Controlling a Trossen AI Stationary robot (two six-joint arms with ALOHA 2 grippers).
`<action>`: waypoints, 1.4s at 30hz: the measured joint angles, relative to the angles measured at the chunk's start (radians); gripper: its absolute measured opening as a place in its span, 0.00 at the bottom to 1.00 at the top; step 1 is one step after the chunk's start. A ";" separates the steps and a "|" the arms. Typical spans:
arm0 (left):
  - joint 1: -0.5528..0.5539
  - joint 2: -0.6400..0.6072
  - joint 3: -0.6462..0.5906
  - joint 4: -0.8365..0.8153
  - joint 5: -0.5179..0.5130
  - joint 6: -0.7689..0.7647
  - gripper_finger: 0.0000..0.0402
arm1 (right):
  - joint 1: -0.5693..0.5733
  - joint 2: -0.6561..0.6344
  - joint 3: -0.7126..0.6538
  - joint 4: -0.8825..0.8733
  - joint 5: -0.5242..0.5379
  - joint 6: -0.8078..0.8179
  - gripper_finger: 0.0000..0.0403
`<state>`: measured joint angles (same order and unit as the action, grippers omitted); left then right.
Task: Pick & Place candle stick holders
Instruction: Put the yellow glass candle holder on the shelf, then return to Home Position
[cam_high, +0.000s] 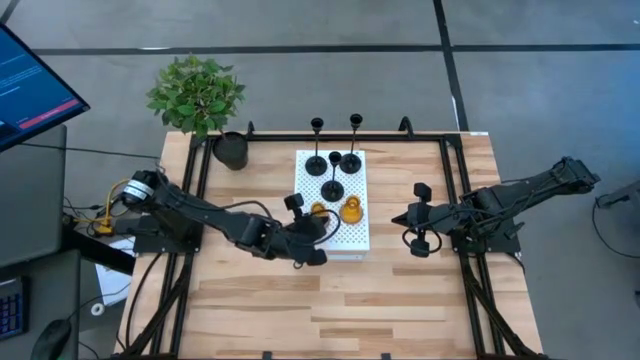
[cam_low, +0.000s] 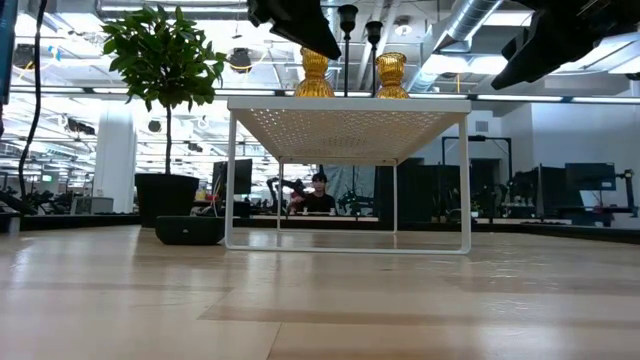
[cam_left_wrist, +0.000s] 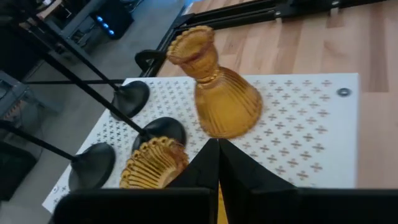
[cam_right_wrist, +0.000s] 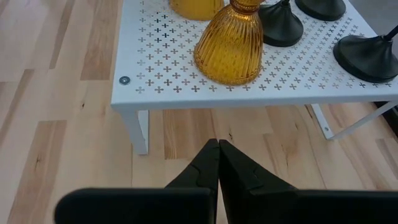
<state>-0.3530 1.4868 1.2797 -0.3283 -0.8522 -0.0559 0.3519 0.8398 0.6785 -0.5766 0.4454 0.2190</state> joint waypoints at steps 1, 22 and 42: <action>0.006 0.000 0.000 0.000 0.000 0.000 0.01 | 0.000 0.000 0.000 0.000 0.000 0.000 0.00; -0.094 -0.083 0.001 0.020 0.121 0.109 0.01 | 0.000 0.000 0.000 0.001 -0.026 0.011 0.00; 0.019 -0.527 -0.509 0.430 0.493 0.265 0.01 | 0.080 -0.145 0.000 0.087 -0.027 -0.124 0.00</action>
<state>-0.3343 0.9597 0.7703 0.1016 -0.3587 0.2093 0.4315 0.6950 0.6788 -0.4896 0.4179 0.0945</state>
